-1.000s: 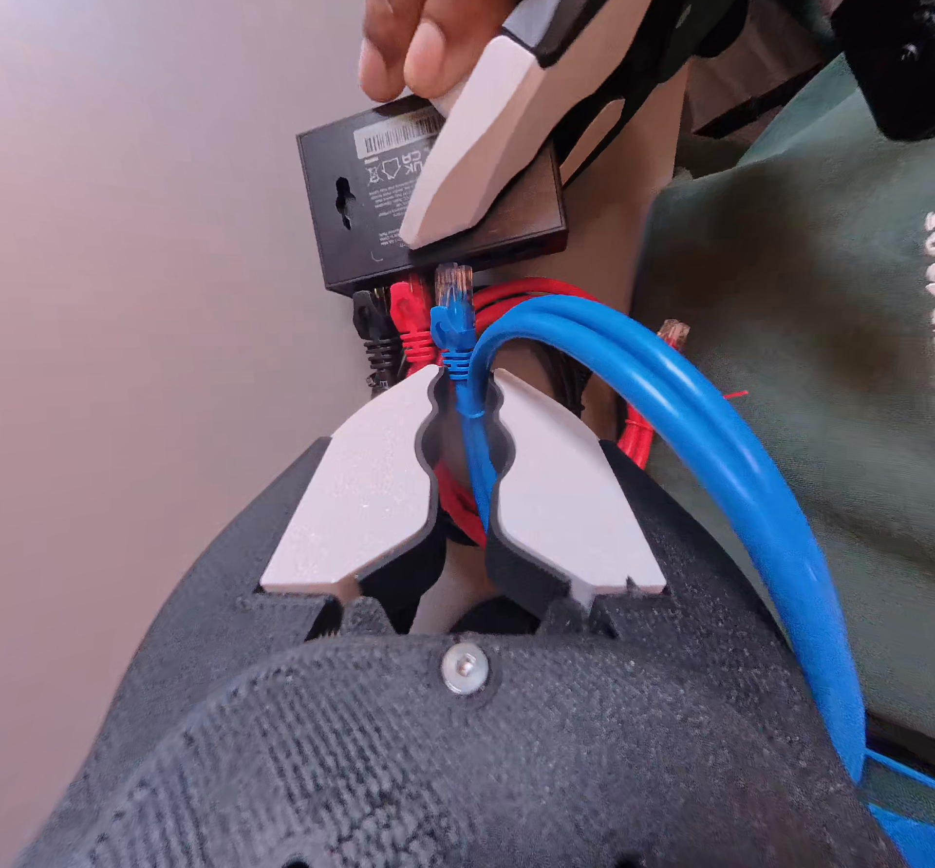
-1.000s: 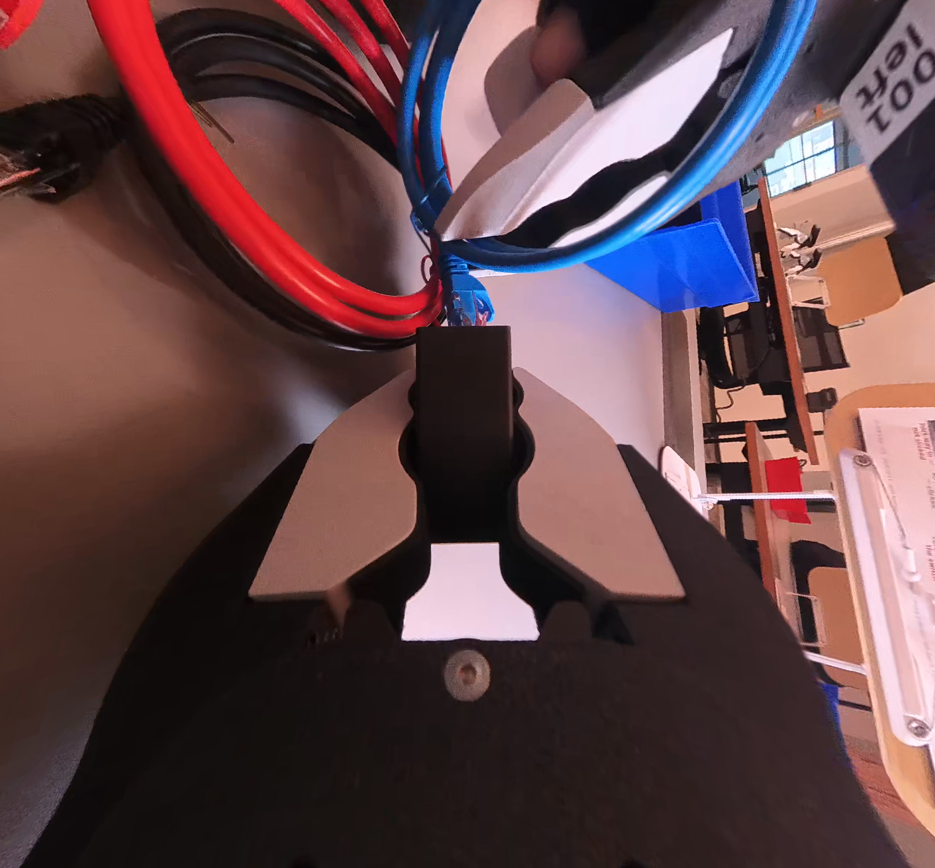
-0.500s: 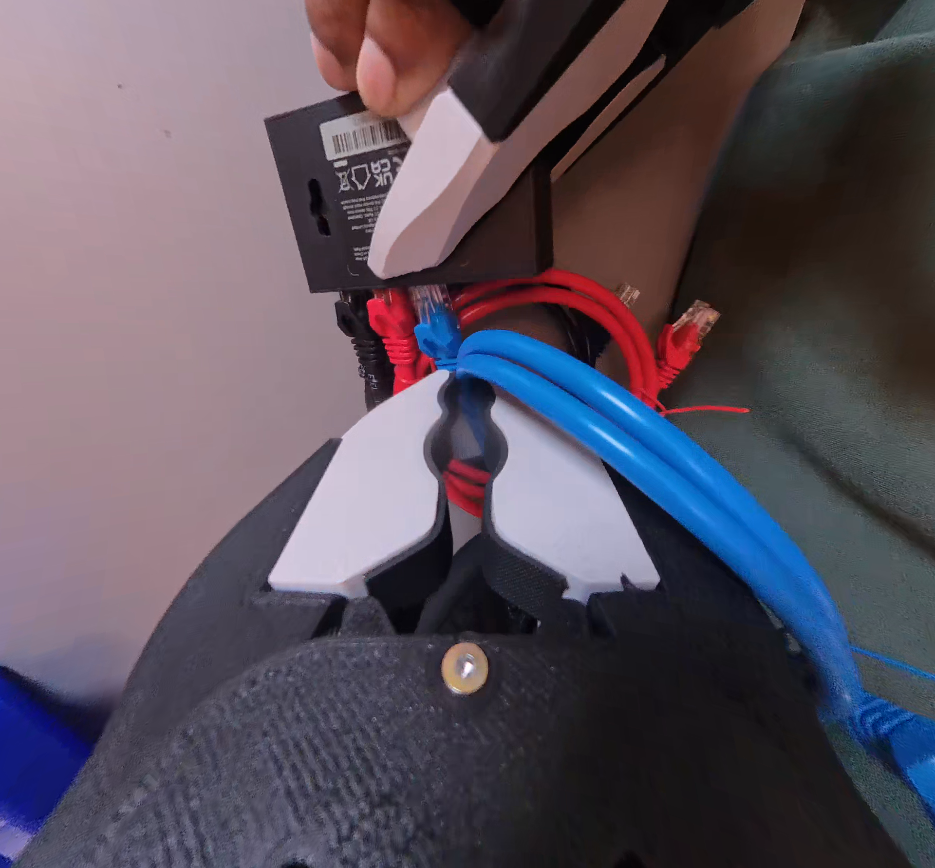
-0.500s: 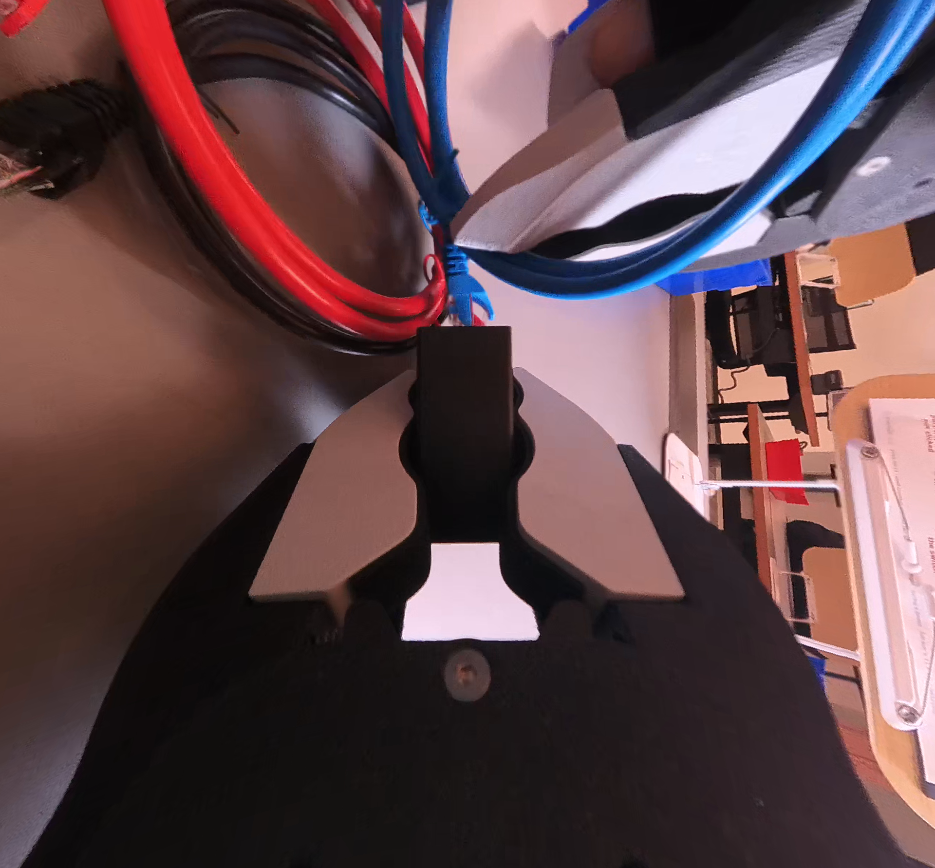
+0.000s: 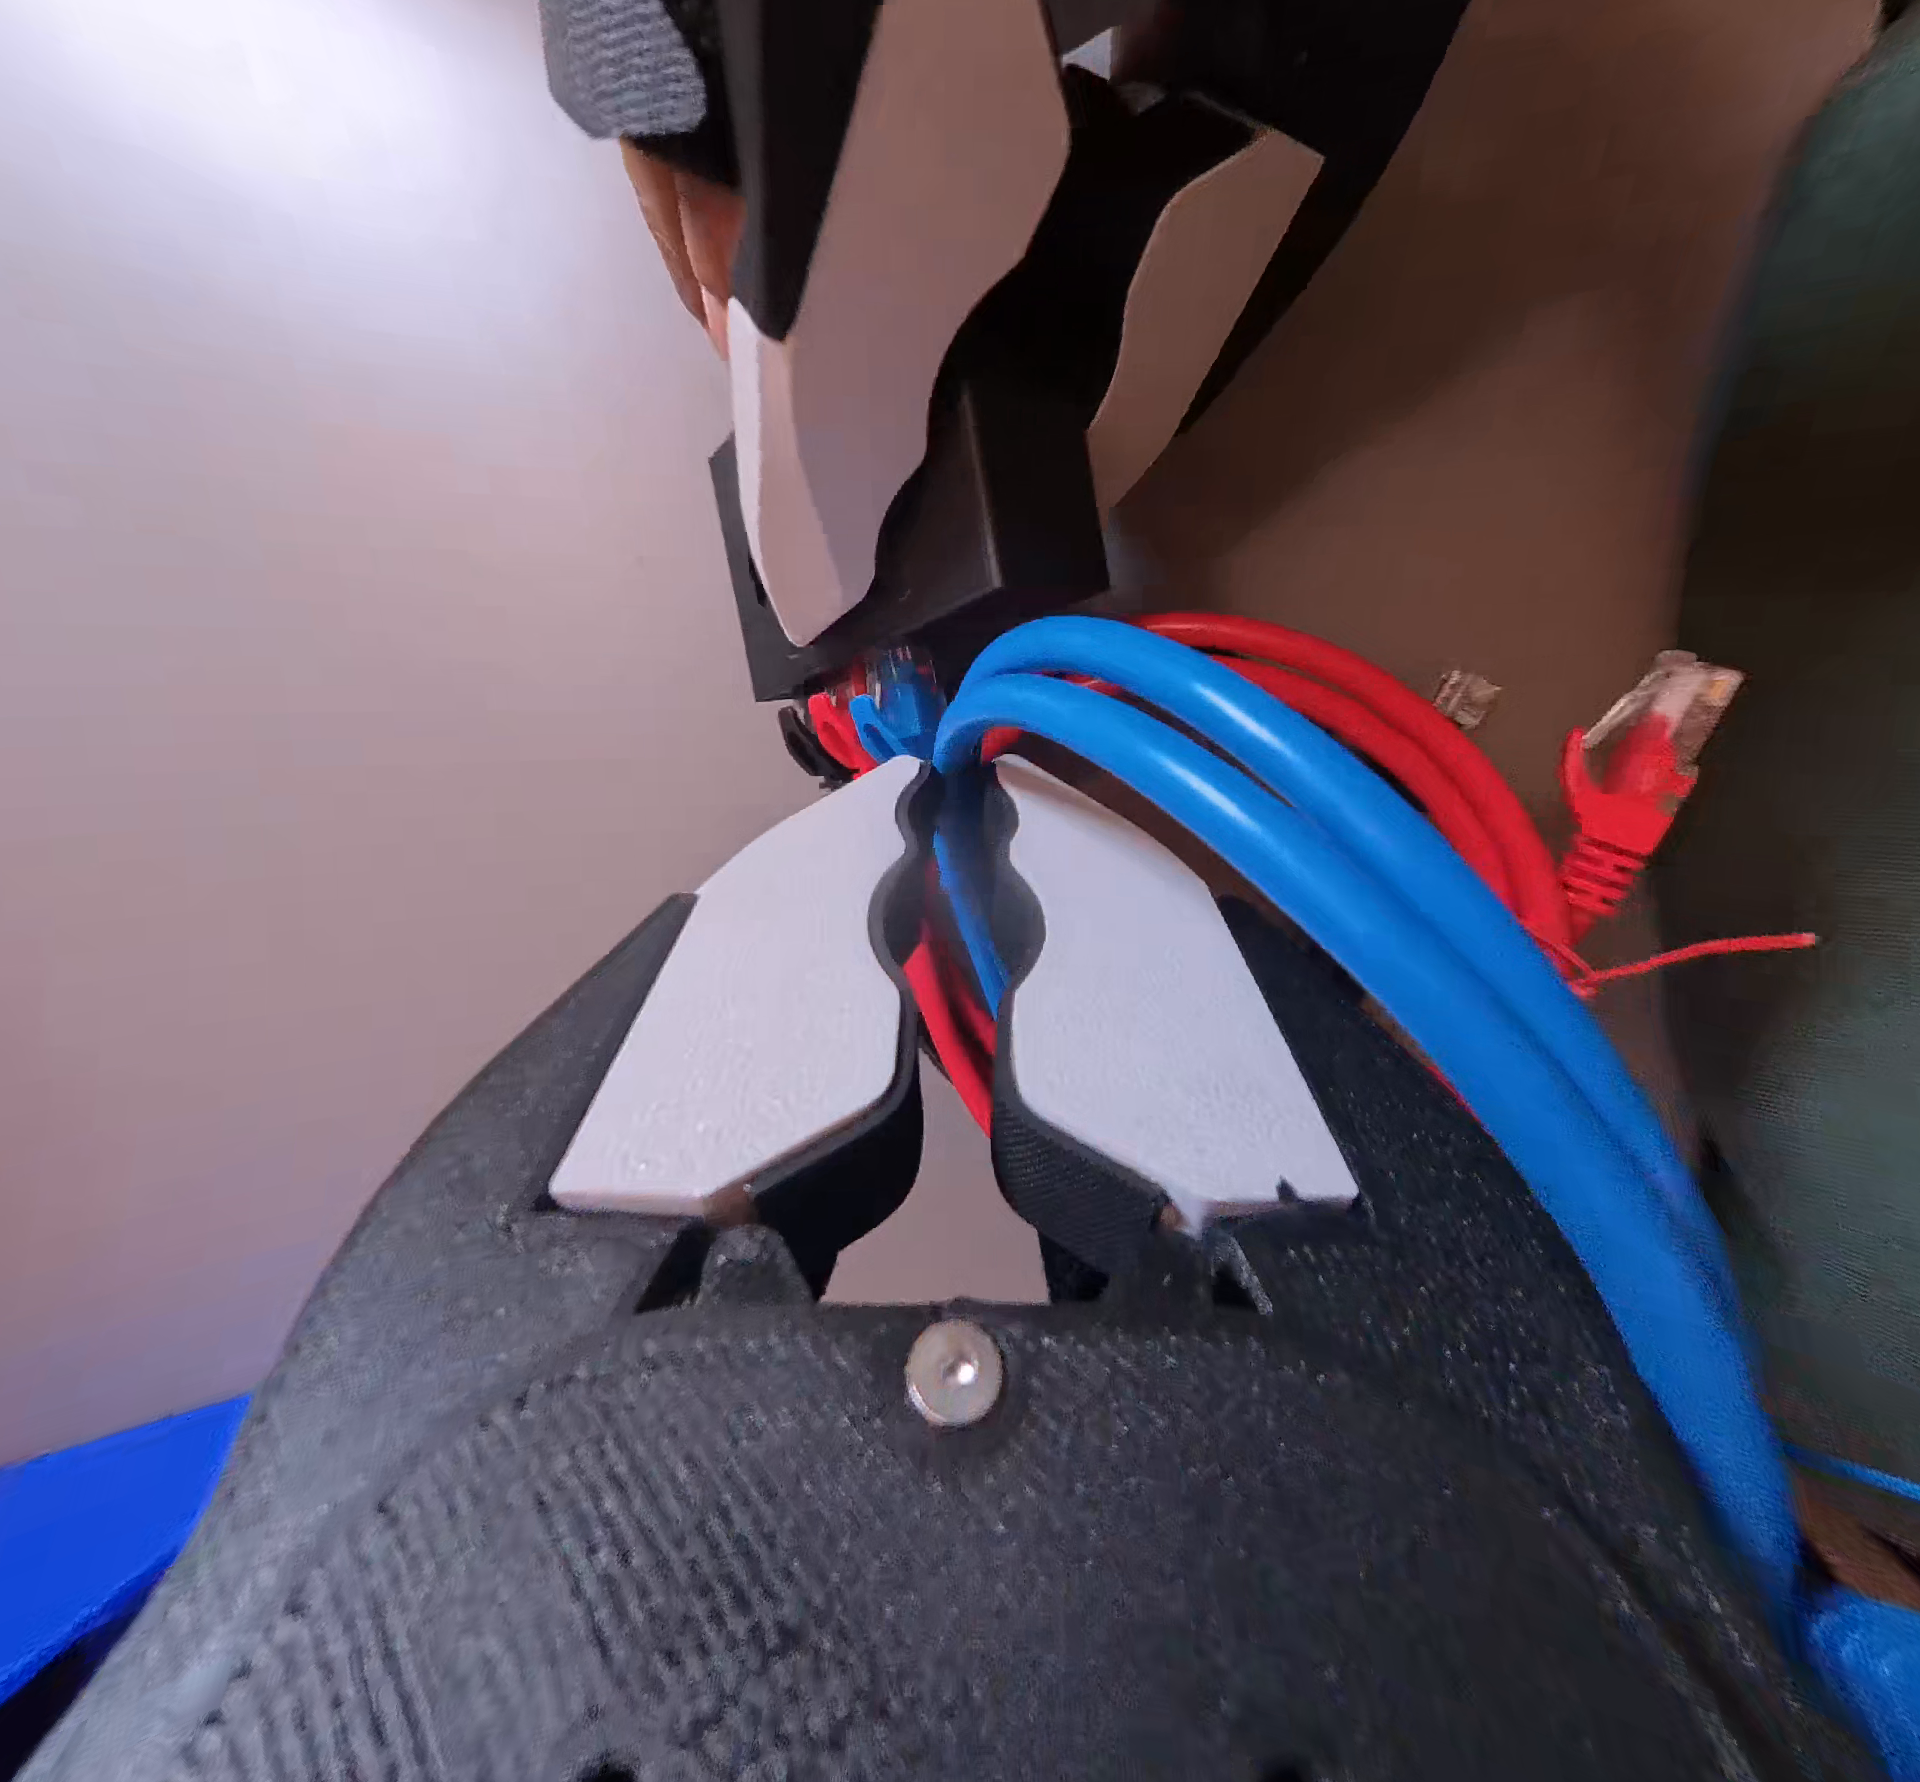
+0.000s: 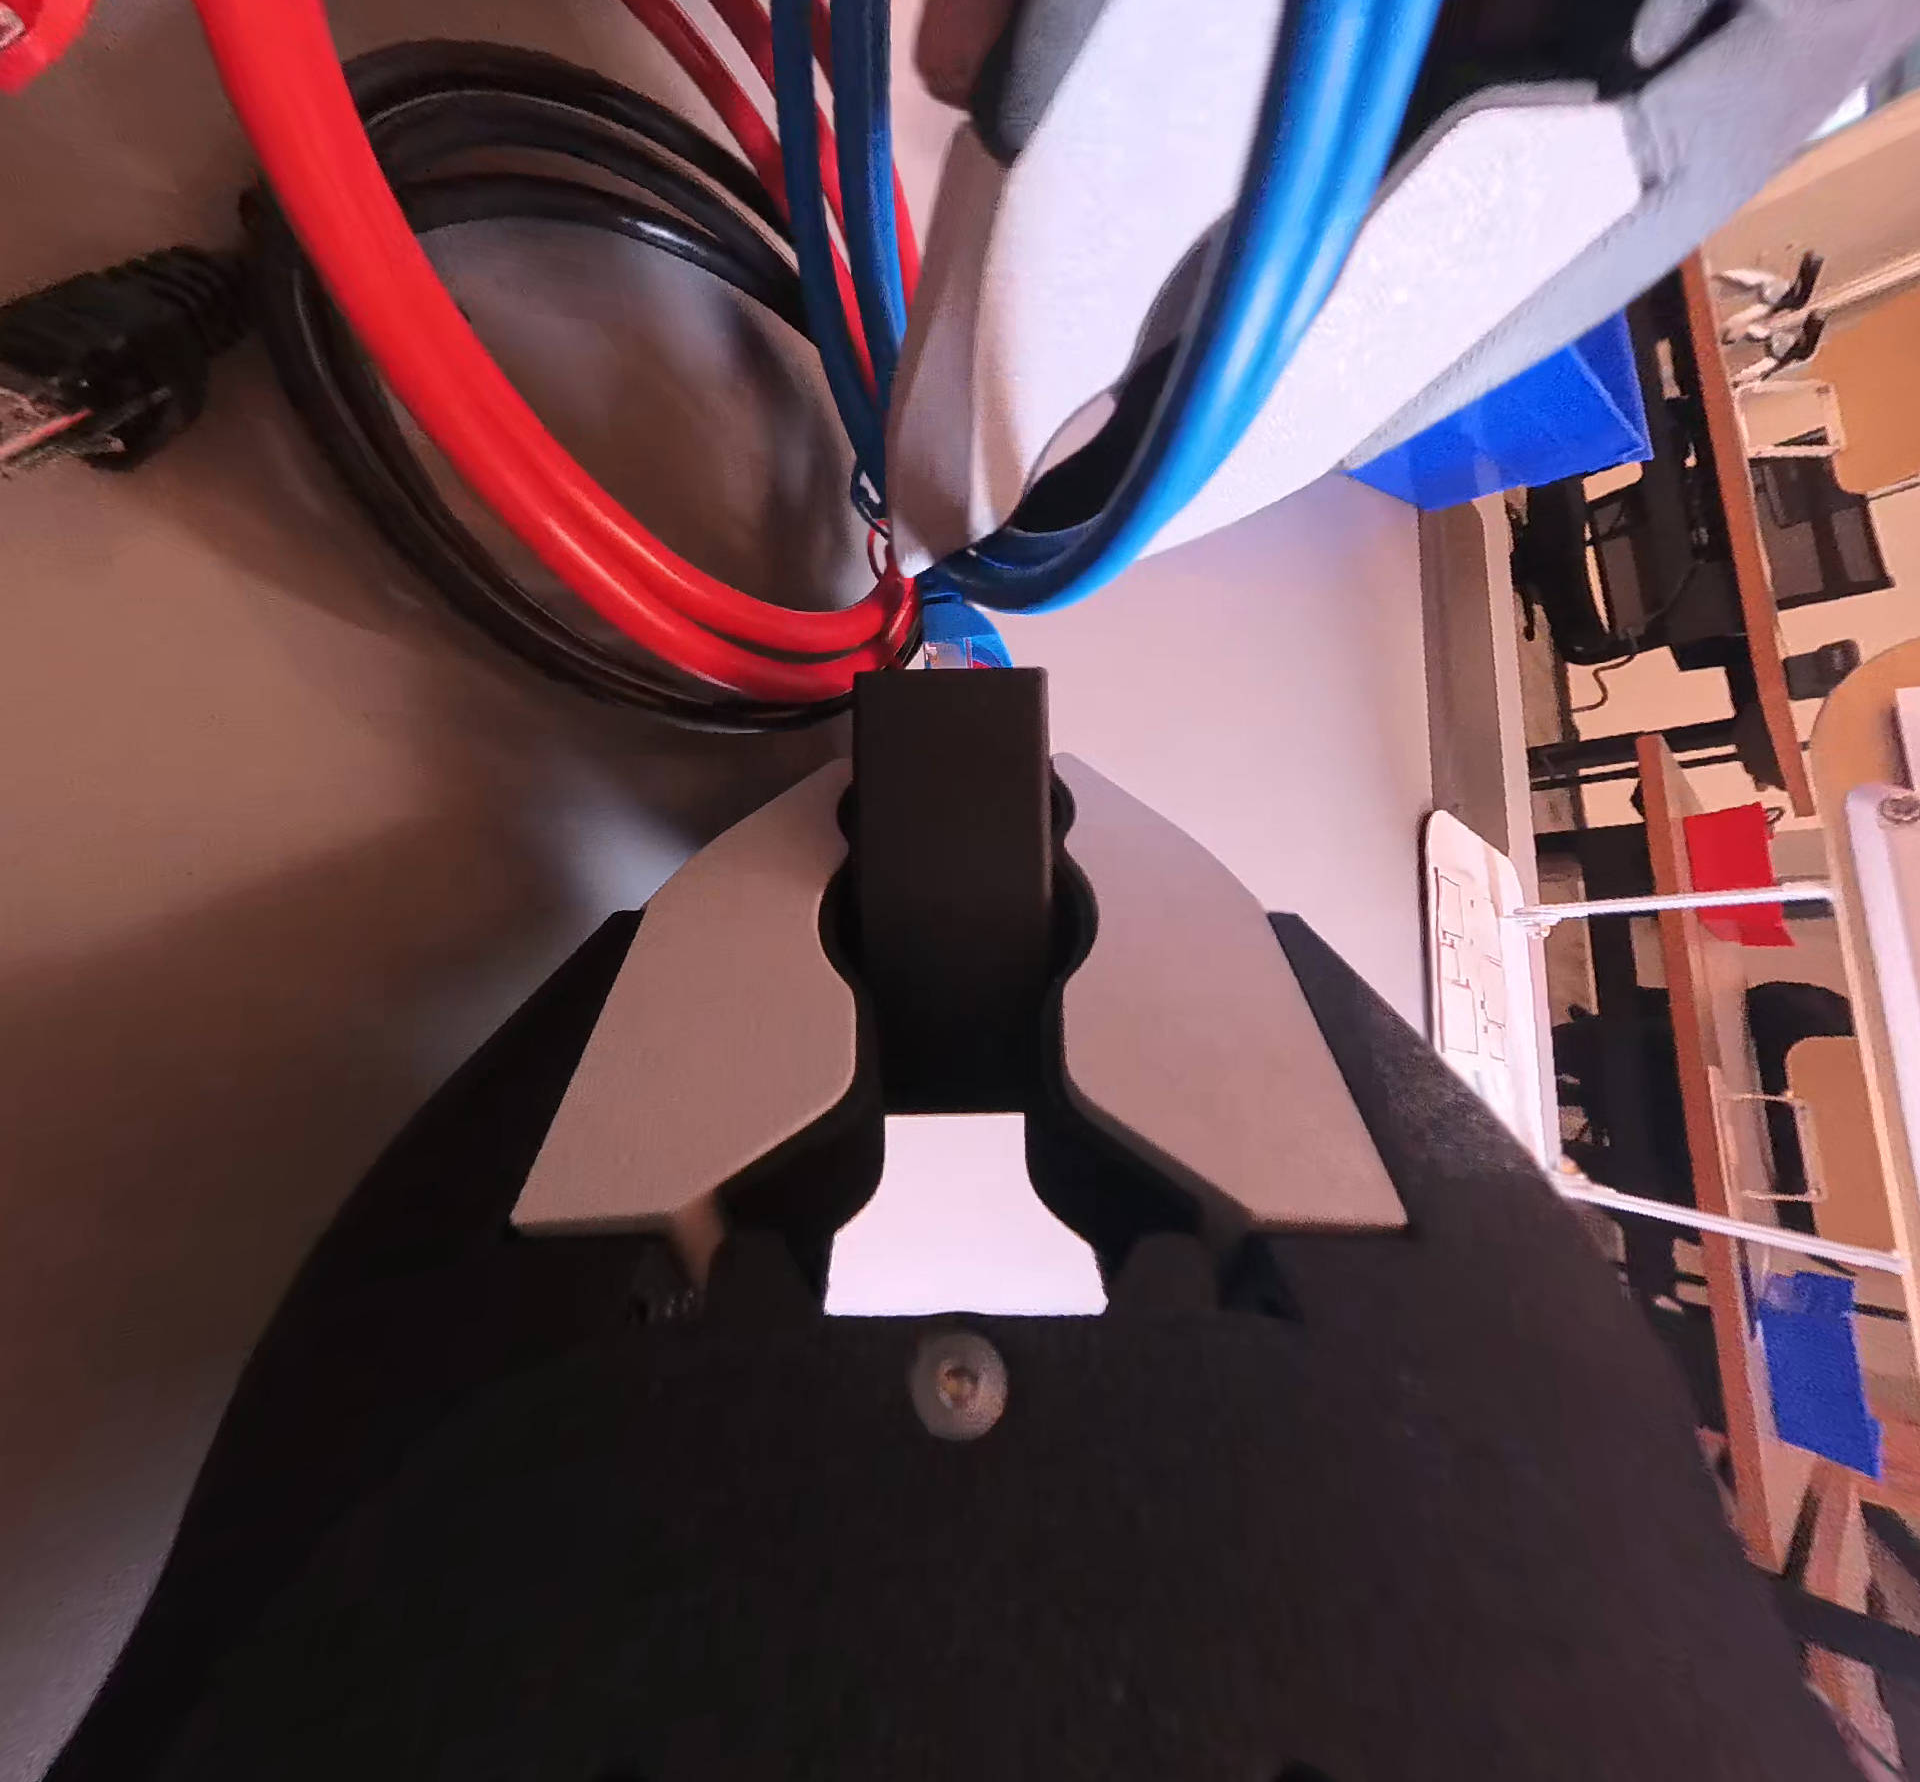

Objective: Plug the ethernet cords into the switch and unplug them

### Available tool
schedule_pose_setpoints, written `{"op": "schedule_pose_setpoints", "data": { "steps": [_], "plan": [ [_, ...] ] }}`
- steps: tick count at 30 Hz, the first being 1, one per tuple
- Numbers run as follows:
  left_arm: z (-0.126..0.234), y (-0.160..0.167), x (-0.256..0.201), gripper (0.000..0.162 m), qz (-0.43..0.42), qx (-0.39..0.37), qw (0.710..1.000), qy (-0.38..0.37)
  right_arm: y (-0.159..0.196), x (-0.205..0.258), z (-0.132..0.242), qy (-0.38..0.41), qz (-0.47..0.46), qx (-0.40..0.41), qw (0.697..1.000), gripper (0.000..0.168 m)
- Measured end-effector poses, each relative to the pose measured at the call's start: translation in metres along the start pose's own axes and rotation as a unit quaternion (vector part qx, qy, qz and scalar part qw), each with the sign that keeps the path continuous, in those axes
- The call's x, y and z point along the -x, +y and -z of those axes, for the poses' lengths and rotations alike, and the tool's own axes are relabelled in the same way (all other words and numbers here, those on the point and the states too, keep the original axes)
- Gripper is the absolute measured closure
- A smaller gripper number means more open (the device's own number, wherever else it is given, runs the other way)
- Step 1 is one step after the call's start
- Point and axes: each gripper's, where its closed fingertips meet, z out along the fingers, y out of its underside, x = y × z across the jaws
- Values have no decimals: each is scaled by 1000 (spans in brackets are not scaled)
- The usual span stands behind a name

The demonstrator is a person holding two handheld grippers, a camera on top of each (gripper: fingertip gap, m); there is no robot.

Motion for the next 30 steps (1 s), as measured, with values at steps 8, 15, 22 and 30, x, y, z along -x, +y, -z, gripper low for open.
{"op": "schedule_pose_setpoints", "data": {
  "steps": [8,15,22,30],
  "plan": [
    [-7,11,11,134,-107,48,979,-164,-5,0,0,-20,-44,-5,999,139],
    [-4,8,12,144,-145,5,962,-230,-4,-3,0,-17,-47,1,999,139],
    [-2,11,6,146,-168,10,963,-211,-9,3,0,-26,-35,-7,999,139],
    [0,11,0,143,-133,-66,981,-126,-10,6,0,-30,-20,-13,999,138]
  ]
}}
